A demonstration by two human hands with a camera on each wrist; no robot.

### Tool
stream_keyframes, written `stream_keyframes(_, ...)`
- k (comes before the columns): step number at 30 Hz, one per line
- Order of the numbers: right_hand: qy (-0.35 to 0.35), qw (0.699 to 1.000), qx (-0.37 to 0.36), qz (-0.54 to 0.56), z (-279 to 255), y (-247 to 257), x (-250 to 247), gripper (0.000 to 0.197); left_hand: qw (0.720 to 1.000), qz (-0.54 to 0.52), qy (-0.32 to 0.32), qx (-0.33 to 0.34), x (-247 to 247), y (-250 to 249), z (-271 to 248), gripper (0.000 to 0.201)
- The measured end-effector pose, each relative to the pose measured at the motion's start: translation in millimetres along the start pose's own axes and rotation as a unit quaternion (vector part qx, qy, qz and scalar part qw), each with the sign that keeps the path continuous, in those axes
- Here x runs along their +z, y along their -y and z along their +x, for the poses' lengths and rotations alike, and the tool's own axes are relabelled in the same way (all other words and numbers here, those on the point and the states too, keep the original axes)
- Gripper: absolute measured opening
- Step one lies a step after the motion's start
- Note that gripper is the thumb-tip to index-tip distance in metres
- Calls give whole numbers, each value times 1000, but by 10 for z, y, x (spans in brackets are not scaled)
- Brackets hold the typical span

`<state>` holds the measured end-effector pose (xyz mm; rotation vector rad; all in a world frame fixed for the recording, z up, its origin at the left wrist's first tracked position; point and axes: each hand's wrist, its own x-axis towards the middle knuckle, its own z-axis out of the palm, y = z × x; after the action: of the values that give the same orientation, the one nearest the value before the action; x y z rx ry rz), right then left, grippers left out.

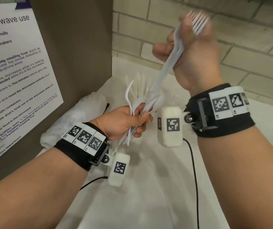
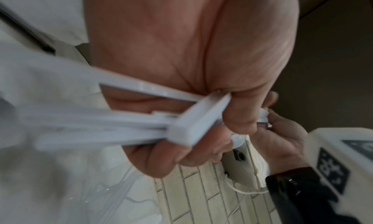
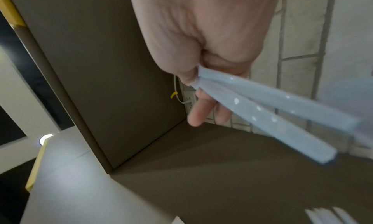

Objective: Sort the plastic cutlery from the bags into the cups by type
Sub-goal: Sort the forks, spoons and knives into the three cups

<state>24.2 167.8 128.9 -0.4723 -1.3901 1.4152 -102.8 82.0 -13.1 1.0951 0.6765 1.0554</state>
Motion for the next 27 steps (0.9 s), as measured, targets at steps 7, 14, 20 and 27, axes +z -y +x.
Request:
stream_keyframes(7,209,907,-40,-362,-127,278,-25,51,999,-39,31,-8,-58,5,4,17)
stream_keyframes(14,335,734,17,-591,-190,91,65,46,998,-16,41,-44,-23,4,56,74)
stream_keyframes(20,276,723,-7,-634,-173,-63,130,12,1000,-12,7,-27,1,-3,44,66)
stream_keyframes(27,278,716,3,-640,-163,-137,57,21,999,-24,4,-30,9,-17,64,69)
